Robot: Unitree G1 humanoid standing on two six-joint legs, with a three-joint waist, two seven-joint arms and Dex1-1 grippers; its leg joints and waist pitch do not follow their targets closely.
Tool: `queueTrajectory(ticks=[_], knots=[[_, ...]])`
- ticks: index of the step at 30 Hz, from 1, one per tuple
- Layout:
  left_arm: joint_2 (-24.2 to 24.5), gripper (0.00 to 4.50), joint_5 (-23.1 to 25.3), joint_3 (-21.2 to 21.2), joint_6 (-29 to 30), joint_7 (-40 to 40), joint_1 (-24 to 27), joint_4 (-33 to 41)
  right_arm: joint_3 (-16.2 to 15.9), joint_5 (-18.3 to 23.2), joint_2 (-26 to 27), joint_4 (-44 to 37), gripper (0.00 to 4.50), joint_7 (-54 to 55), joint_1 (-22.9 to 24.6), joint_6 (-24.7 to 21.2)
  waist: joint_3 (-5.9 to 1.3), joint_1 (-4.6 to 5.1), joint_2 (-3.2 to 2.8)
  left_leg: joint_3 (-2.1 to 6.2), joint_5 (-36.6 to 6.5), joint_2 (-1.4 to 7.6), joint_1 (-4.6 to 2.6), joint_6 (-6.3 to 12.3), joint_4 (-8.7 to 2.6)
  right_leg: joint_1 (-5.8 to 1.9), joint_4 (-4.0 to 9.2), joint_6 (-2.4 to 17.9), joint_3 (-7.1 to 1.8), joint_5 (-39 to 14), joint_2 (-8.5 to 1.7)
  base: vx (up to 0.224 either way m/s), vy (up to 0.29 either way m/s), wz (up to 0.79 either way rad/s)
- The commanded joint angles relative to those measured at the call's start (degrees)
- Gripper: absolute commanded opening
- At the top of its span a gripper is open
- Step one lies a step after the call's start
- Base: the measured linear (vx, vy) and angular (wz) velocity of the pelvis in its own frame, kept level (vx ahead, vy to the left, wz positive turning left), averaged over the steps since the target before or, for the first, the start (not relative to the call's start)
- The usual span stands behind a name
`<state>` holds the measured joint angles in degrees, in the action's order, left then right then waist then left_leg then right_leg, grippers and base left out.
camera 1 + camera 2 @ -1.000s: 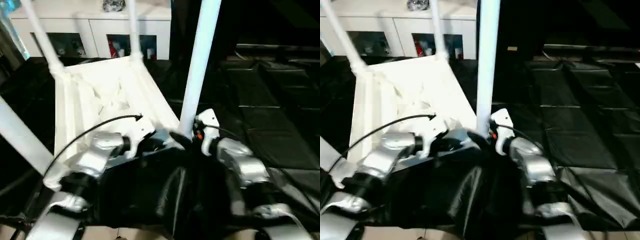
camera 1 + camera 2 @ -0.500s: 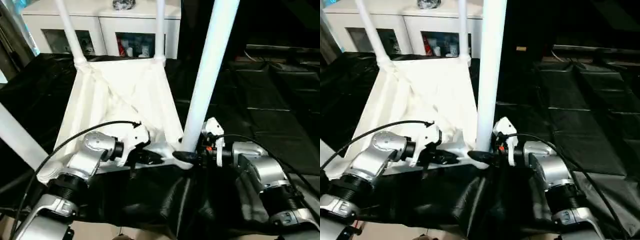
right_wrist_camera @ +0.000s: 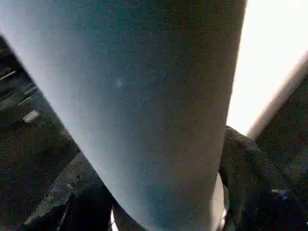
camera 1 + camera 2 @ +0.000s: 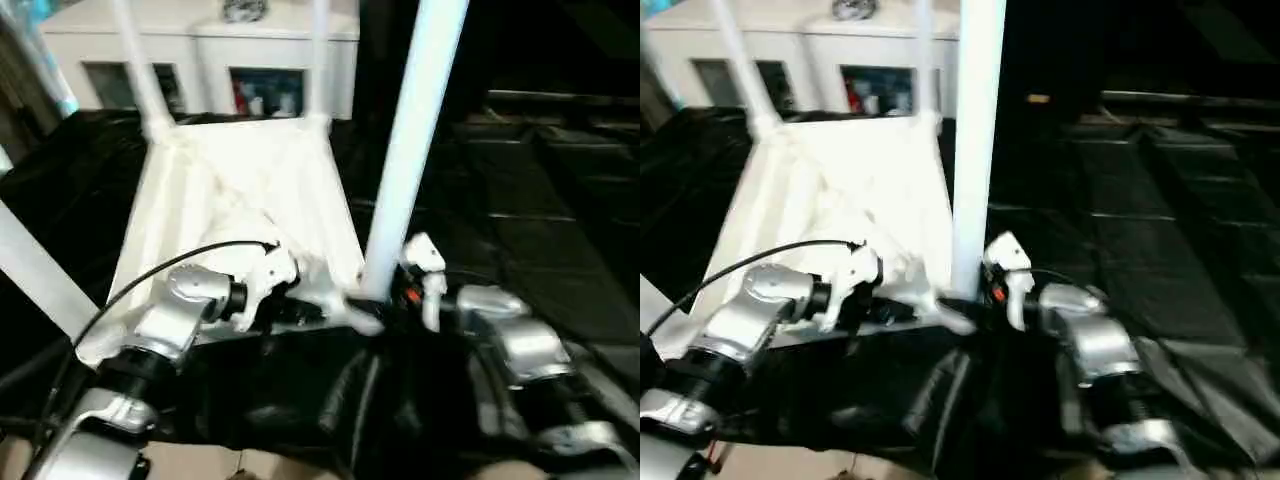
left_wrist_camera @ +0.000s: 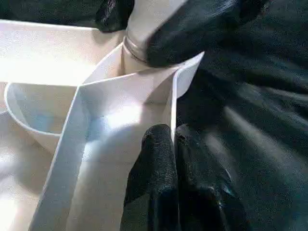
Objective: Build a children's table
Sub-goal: Rotate leg to tighten
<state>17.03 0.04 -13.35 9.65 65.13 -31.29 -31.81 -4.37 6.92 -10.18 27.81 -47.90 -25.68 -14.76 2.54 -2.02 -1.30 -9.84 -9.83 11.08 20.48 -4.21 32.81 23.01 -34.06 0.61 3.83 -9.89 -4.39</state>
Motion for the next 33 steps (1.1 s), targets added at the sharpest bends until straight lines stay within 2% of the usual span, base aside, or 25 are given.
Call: queueTrajectory(ticks=[1, 3, 5, 6, 7, 8, 9, 11, 12, 14, 15, 16, 18, 19, 20, 23, 25, 26, 28, 29, 32, 33], knots=[[-4.23, 0.00, -1.47, -0.32, -1.51, -1.74, -3.24, 1.68, -2.76, -1.55, 4.06, 4.23, 2.59, 5.09, -0.25, -1.03, -2.94, 0.13, -0.17, 0.73, -19.92, 1.52, -0.30, -0.23, -4.05, -2.49, 5.27, 9.62, -2.24, -23.96, -3.52, 0.000, 0.000, 0.00], [-5.48, 0.00, -0.87, -0.27, -1.82, -4.13, -3.96, 0.75, -1.91, -2.60, 5.87, 6.49, 2.59, 10.69, -0.95, 0.27, -3.01, 0.53, -0.19, 0.83, -19.73, 1.53, -0.16, -0.38, -4.10, -2.57, 5.31, 9.25, -2.23, -24.05, -3.54, 0.000, 0.000, 0.00], [-6.77, 0.00, -0.34, -0.10, -1.90, -6.53, -4.61, -0.19, -0.68, -2.84, 7.76, 8.50, 2.59, 15.51, -1.71, 0.66, -3.03, 0.59, -0.21, 0.64, -19.56, 1.45, -0.31, 0.09, -3.96, -2.35, 5.40, 9.35, -2.34, -23.47, -3.47, 0.000, 0.000, 0.00], [-8.59, 0.00, 0.03, 0.32, -1.94, -9.61, -5.25, -1.12, 0.16, -3.27, 9.81, 10.59, 2.59, 19.77, -2.66, 2.24, -2.96, 0.72, -0.28, 0.60, -19.39, 1.42, -0.33, 0.12, -4.00, -2.24, 5.44, 9.47, -2.34, -23.17, -3.41, 0.000, 0.000, 0.00], [-8.59, 0.00, 0.03, 0.32, -1.94, -9.61, -5.25, -1.12, 0.16, -3.27, 9.81, 10.59, 2.59, 19.77, -2.66, 2.24, -3.02, 0.78, -0.30, 0.57, -19.53, 1.36, -0.44, -0.09, -3.90, -2.16, 5.41, 9.55, -2.30, -23.35, -3.40, 0.000, 0.000, 0.00], [-9.95, 0.00, 0.00, 0.66, -1.71, -11.45, -5.77, -1.88, -0.02, -4.14, 10.95, 11.90, 2.59, 21.18, -3.20, 4.54, -3.13, 0.70, -0.19, 0.62, -19.25, 1.42, -0.44, -0.02, -3.94, -2.34, 5.32, 9.71, -2.28, -22.80, -3.41, 0.000, 0.000, 0.00], [-10.66, 0.00, -0.11, 0.64, -1.56, -11.95, -5.88, -1.96, -0.70, -4.43, 11.43, 12.01, 2.59, 19.97, -3.22, 5.85, -3.14, 0.71, -0.24, 0.51, -18.97, 1.45, -0.45, 0.08, -3.84, -2.19, 5.32, 9.93, -2.38, -22.11, -3.45, 0.000, 0.000, 0.00], [-11.04, 0.00, -0.36, 0.34, -1.57, -11.80, -5.82, -1.79, -1.26, -3.76, 11.78, 11.44, 2.59, 17.06, -2.96, 6.16, -3.21, 0.41, -0.12, 0.42, -17.68, 1.37, -0.12, 1.42, -3.81, -2.59, 5.07, 10.42, -2.45, -19.73, -3.33, 0.000, 0.000, 0.00], [-11.02, 0.00, -0.46, 0.20, -1.61, -11.41, -5.72, -1.63, -1.20, -2.99, 11.86, 10.82, 3.15, 15.56, -2.75, 5.86, -3.31, 0.33, -0.17, 0.41, -17.02, 1.38, -0.09, 1.73, -3.78, -2.66, 4.93, 10.62, -2.48, -18.62, -3.31, 0.000, 0.000, 0.00], [-10.64, 0.00, -0.45, -0.05, -1.77, -10.41, -5.35, -1.21, -1.15, -1.52, 11.64, 9.57, 3.15, 12.90, -2.35, 5.06, -3.33, 0.20, -0.30, 0.28, -15.89, 1.42, -0.08, 2.61, -3.70, -2.72, 4.82, 11.31, -2.50, -16.68, -3.33, 0.000, 0.000, 0.00], [-10.42, 0.00, -0.41, -0.12, -1.85, -10.01, -5.19, -1.06, -1.44, -1.13, 11.34, 9.15, 3.35, 11.81, -2.20, 4.95, -3.32, 0.20, -0.30, 0.27, -15.69, 1.39, 0.01, 2.68, -3.71, -2.79, 4.83, 11.33, -2.48, -16.61, -3.34, 0.000, 0.000, 0.00], [-10.20, 0.00, -0.38, -0.18, -1.94, -9.59, -5.06, -0.99, -1.85, -1.00, 10.87, 8.77, 3.46, 10.72, -2.06, 5.06, -3.31, 0.20, -0.59, 0.27, -15.88, 1.42, -0.02, 2.71, -3.74, -2.83, 4.93, 11.35, -2.42, -16.65, -3.32, 0.000, 0.000, 0.00], [-9.37, 0.00, -0.33, -0.49, -2.29, -8.17, -4.58, -0.83, -2.80, -1.12, 9.41, 8.20, 3.62, 7.87, -1.86, 5.54, -3.33, 0.14, -0.50, 0.29, -16.01, 1.42, 0.03, 2.88, -3.70, -2.95, 4.83, 11.53, -2.37, -16.69, -3.31, 0.000, 0.000, 0.00], [-8.75, 0.00, -0.44, -0.80, -2.43, -6.90, -4.15, -0.47, -3.26, -1.28, 8.24, 7.91, 3.62, 6.12, -1.82, 6.21, -3.34, 0.06, -0.93, 0.35, -15.94, 1.44, 0.00, 2.88, -3.70, -2.94, 4.83, 11.61, -2.38, -16.61, -3.38, 0.000, 0.000, 0.00], [-8.54, 0.00, -0.50, -0.90, -2.49, -6.42, -4.01, -0.34, -3.40, -1.36, 7.78, 7.82, 3.62, 5.56, -1.83, 6.45, -3.37, 0.12, -0.69, 0.30, -15.86, 1.47, 0.05, 3.02, -3.69, -2.97, 4.84, 11.75, -2.36, -16.09, -3.29, 0.000, 0.000, 0.00], [-7.71, 0.00, -0.75, -1.18, -2.38, -4.75, -3.58, 0.27, -4.05, -0.49, 5.74, 6.03, 3.62, 0.84, -1.27, 5.82, -3.48, -0.02, -0.67, 0.34, -15.28, 1.52, 0.03, 3.27, -3.64, -3.16, 4.63, 12.22, -2.28, -14.65, -3.24, 0.000, 0.000, 0.00], [-5.94, 0.00, -0.73, -1.77, -2.83, -1.67, -2.96, 0.88, -5.15, 1.11, 2.42, 2.29, 3.62, -6.29, 0.05, 3.91, -3.48, -0.19, -0.60, 0.23, -14.03, 1.56, 0.20, 4.23, -3.55, -3.33, 4.46, 12.92, -2.28, -12.38, -3.17, 0.000, 0.000, 0.00], [-5.23, 0.00, -0.71, -1.85, -3.03, -0.67, -2.76, 1.04, -5.66, 1.46, 1.08, 0.96, 3.62, -8.66, 0.54, 3.40, -3.57, -0.38, -0.78, 0.16, -13.58, 1.75, 0.08, 4.61, -3.46, -3.18, 4.34, 13.42, -2.25, -11.49, -3.19, 0.000, 0.000, 0.00], [-4.05, 0.00, -0.62, -1.92, -3.36, 0.96, -2.47, 1.21, -6.17, 1.92, -0.88, -0.78, 3.62, -12.31, 1.21, 2.53, -3.53, -0.69, -0.64, 0.06, -13.39, 1.85, 0.08, 4.83, -3.40, -3.13, 4.23, 13.70, -2.22, -11.12, -3.18, 0.000, 0.000, 0.00], [-3.27, 0.00, -0.59, -2.03, -3.44, 1.97, -2.27, 1.34, -6.42, 2.34, -1.90, -1.62, 3.62, -14.05, 1.53, 1.76, -3.49, -0.90, -0.36, 0.04, -13.43, 1.82, 0.08, 4.92, -3.43, -3.21, 4.30, 13.54, -2.16, -12.03, -3.19, 0.000, 0.000, 0.00], [-1.47, 0.00, -0.57, -2.20, -3.66, 4.23, -1.75, 1.77, -6.77, 2.85, -3.72, -3.00, 3.62, -17.13, 2.08, 0.38, -3.37, -1.35, -0.42, 0.04, -14.25, 1.96, -0.03, 4.43, -3.55, -2.94, 4.52, 12.72, -2.24, -15.37, -3.36, 0.000, 0.000, 0.00], [-0.66, 0.00, -0.70, -2.31, -3.33, 5.38, -1.43, 2.24, -7.13, 2.74, -4.34, -3.21, 3.62, -18.18, 2.21, -0.03, -3.27, -1.39, -0.21, 0.03, -14.64, 1.98, -0.06, 4.23, -3.60, -2.82, 4.60, 12.50, -2.24, -16.14, -3.33, 0.000, 0.000, 0.00]])
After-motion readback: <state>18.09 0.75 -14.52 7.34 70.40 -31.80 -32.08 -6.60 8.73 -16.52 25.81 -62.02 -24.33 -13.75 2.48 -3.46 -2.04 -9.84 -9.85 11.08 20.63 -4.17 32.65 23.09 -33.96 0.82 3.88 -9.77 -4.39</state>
